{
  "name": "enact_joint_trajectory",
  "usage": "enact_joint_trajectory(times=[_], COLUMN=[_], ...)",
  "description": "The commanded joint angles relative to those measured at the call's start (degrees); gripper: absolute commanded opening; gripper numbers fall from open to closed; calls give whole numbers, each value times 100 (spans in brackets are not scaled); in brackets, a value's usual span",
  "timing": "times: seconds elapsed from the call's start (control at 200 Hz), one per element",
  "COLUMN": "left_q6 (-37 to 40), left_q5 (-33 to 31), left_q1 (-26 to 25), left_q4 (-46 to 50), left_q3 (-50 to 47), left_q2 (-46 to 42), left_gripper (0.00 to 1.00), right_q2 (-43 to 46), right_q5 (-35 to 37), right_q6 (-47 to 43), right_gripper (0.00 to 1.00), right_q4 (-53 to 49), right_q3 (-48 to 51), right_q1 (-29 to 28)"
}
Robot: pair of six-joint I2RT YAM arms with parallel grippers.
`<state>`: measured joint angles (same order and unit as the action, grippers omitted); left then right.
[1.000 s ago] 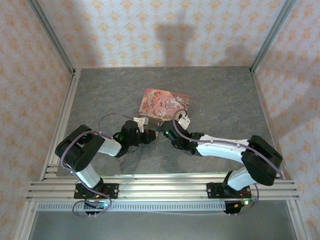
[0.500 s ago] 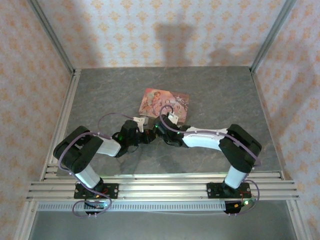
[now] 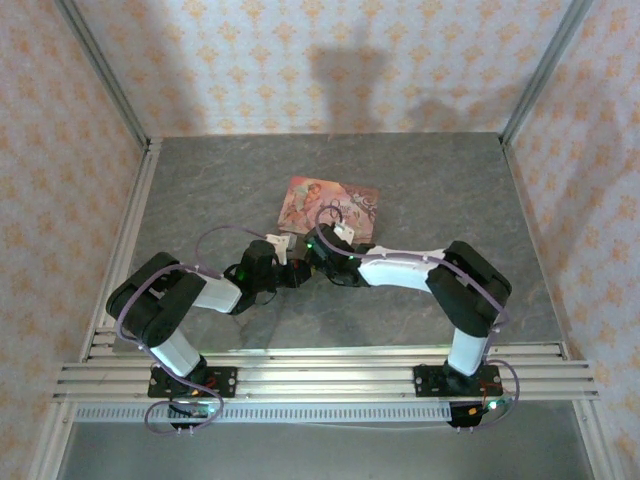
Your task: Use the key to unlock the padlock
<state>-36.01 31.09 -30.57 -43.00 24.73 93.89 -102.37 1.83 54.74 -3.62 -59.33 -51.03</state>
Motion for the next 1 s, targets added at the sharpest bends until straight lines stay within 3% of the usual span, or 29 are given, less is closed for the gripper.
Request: enact_joint_trajectory(times=[0.0,0.49,0.886,0.996], left_q6=[78,59,101,222], left_q5=[38,64,33,-36], left_q1=[50,46,46,37], left_q4=[-79,-156,-100,163], left_q3=[65,6,-66,-121], left_q2=[-117,-154,-297,-549], left_gripper=[0,0,0,8], right_q2=[-176,-450,-401,-320], right_q5=[-29,-164,-183,-215], right_q6=[-157,-279,-453,-515], right_gripper=[38,36,4,0], right_q4=[-242,-129,-165,-92], right_q3=[-257,-362,-327,-267], right_q1=[49,122,125,137])
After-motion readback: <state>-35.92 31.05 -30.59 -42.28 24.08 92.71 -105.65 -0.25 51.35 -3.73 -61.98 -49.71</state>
